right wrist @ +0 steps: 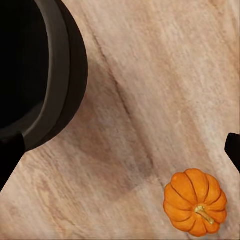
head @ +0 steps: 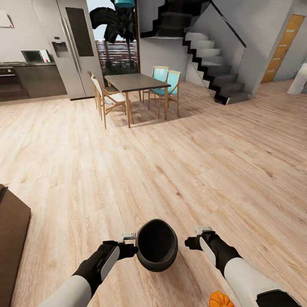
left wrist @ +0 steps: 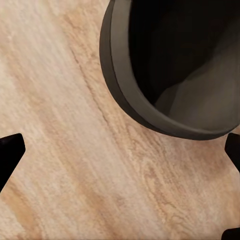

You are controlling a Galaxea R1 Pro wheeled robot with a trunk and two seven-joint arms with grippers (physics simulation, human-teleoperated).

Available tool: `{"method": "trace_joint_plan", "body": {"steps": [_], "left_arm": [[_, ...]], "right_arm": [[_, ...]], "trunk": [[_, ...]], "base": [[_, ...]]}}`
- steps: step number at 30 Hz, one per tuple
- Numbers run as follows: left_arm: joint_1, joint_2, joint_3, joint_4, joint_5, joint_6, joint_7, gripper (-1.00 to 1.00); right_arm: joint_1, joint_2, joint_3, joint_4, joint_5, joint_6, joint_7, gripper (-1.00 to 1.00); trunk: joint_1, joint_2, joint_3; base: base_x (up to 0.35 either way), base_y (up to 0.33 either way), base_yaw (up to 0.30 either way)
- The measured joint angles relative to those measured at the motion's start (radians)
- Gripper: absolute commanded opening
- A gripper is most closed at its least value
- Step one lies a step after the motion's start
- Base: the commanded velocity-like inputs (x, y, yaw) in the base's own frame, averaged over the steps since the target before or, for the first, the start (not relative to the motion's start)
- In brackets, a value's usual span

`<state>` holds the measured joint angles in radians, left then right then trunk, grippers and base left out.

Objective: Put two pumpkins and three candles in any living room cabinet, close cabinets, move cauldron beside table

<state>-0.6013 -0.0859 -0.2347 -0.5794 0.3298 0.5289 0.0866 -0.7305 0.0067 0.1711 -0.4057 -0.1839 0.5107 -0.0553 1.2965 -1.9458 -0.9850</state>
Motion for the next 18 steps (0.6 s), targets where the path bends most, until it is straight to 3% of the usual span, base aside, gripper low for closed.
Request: {"method": "trace_joint_plan", "body": {"steps": [5, 18], "left_arm": [[0.0, 0.0, 0.0, 0.003, 0.0, -0.001, 0.0, 1.0], [0.0, -0.004, -0.001, 0.011, -0.001, -0.007, -0.001, 1.0]], "right_arm": [[0.002, 0.005, 0.002, 0.0, 0.004, -0.001, 0.002, 1.0], [0.005, 0.01, 0.007, 0.012, 0.002, 0.001, 0.002, 1.0]], "trunk": [[0.0, 0.0, 0.0], [0.0, 0.0, 0.0]], "base": [[0.066, 0.0, -0.001], [0.303, 0.0, 0.0]]}}
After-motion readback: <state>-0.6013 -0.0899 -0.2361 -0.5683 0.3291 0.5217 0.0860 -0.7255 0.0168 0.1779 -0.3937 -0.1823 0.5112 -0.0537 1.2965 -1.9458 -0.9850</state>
